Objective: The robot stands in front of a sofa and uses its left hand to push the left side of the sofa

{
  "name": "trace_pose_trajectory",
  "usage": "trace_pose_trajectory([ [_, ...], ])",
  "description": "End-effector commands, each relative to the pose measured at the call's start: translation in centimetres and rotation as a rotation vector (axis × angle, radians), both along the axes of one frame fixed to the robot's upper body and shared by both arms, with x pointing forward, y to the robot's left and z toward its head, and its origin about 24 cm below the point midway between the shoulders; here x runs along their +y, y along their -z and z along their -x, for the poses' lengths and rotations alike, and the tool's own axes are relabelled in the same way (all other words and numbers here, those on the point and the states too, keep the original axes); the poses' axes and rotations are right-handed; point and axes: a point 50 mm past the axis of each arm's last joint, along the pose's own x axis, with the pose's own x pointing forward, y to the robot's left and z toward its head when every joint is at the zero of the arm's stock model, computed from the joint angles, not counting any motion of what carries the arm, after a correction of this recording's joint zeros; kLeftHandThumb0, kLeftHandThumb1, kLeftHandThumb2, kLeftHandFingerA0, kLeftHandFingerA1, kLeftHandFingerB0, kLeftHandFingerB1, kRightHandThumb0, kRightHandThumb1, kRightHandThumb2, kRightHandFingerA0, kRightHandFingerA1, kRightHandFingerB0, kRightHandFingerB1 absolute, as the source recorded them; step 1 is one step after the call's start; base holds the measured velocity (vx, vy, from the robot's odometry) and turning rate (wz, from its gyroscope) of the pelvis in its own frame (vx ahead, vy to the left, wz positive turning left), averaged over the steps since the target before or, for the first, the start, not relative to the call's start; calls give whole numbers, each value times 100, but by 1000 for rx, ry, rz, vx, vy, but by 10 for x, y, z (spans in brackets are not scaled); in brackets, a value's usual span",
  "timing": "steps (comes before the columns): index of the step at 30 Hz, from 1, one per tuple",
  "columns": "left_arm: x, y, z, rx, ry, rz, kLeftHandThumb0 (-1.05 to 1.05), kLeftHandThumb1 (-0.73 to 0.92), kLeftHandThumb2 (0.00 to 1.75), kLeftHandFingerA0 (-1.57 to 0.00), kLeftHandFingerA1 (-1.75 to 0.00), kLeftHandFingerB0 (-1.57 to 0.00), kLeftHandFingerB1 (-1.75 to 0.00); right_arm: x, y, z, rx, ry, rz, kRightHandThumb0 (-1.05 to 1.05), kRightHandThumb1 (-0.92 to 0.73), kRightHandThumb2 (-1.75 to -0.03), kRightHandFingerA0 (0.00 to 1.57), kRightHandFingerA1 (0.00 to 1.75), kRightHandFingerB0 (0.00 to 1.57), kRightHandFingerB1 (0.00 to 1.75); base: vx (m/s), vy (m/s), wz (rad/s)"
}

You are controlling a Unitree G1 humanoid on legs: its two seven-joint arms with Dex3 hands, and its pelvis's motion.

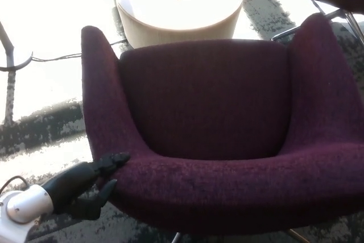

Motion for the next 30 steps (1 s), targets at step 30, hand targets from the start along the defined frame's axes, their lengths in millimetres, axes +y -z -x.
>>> trace_pose_trajectory([
  [30, 31, 34, 49, -78, -302, 189, -92, 92, 127, 0, -18, 0, -13, -4, 3, 9, 23, 31, -4, -58, -77, -64, 62, 46, 54, 41, 0, 0, 0],
])
